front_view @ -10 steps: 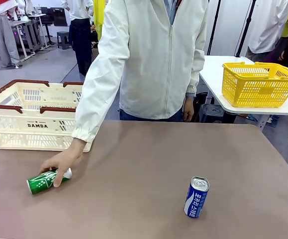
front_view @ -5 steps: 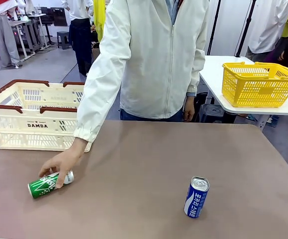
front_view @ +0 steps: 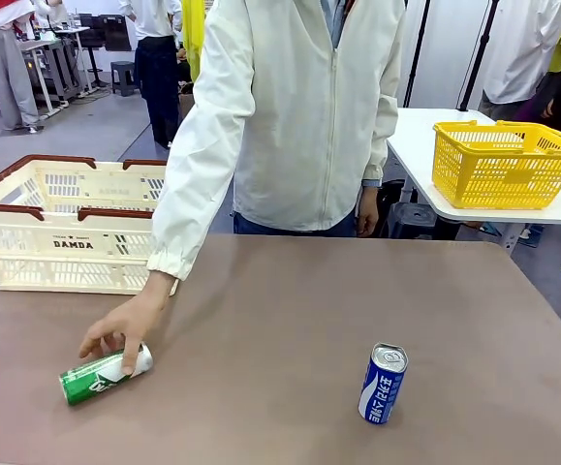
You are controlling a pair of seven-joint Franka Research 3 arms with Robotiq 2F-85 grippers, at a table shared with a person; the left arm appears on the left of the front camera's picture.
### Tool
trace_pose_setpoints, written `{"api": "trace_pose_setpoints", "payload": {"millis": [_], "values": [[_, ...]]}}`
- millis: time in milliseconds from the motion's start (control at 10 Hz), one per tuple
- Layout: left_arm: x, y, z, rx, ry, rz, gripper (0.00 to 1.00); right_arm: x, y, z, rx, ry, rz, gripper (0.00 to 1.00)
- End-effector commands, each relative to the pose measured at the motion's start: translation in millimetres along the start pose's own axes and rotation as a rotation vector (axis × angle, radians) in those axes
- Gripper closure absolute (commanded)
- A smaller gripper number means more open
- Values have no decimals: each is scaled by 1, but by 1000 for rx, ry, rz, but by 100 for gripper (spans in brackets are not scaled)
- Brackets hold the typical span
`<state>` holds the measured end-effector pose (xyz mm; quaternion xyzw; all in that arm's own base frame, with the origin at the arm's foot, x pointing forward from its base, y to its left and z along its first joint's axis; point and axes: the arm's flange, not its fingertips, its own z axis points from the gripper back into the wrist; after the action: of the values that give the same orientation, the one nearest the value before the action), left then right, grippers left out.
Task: Place the drinks into the Shopping basket.
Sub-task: Pick up one drink and place it into the Shopping basket.
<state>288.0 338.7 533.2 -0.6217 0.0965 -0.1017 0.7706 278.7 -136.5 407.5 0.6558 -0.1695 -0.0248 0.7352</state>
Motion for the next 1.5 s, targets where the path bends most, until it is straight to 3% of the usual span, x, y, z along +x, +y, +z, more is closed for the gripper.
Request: {"api": "trace_pose_setpoints", "payload": {"millis": [0, 1400], "values": [[1, 12, -17, -3, 13, -15, 0, -2, 1, 2, -1, 13, 18, 0], [1, 12, -17, -3, 13, -15, 0, -2, 1, 2, -1, 13, 18, 0]]}}
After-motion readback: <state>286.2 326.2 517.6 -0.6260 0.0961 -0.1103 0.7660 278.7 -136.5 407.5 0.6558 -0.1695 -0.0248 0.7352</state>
